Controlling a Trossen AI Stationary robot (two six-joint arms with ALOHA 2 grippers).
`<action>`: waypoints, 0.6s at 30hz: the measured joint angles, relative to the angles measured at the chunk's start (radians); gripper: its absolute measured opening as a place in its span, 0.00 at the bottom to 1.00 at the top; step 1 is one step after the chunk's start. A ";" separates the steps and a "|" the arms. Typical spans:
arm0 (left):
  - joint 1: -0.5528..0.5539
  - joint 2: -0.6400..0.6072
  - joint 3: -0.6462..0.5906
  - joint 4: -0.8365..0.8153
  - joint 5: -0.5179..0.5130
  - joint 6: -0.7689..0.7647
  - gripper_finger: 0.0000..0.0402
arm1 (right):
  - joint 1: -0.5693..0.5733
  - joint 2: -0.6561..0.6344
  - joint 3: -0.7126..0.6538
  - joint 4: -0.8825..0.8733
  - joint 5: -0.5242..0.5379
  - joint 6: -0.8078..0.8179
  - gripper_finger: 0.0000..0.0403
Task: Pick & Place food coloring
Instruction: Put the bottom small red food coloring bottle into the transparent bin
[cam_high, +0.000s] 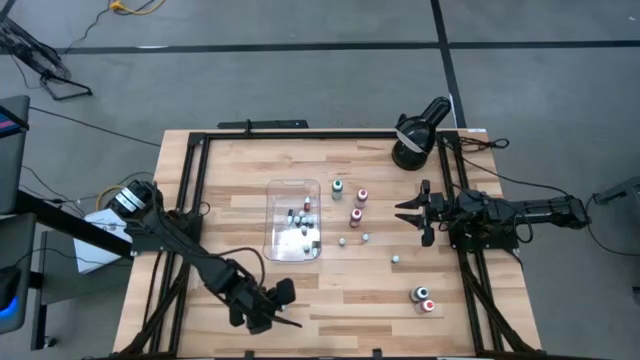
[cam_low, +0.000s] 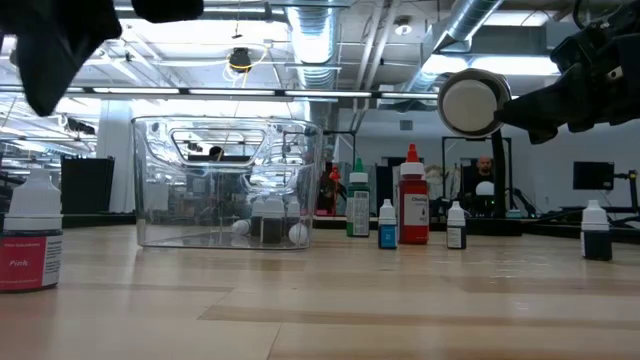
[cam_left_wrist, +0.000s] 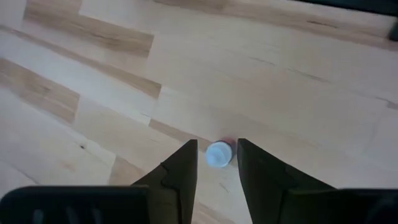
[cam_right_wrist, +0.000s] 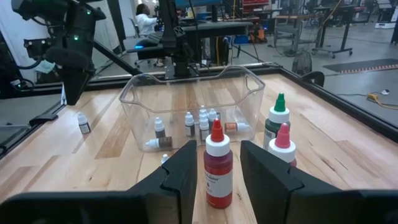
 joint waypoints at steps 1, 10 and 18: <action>0.003 0.000 0.000 0.001 0.000 0.005 0.26 | 0.000 0.000 0.000 0.001 0.000 0.000 0.28; 0.037 0.027 0.001 0.041 0.015 0.034 0.26 | 0.000 0.000 0.000 0.002 0.000 0.000 0.28; 0.050 0.066 0.026 -0.012 0.089 -0.030 0.26 | 0.000 0.000 0.000 0.002 0.000 0.000 0.28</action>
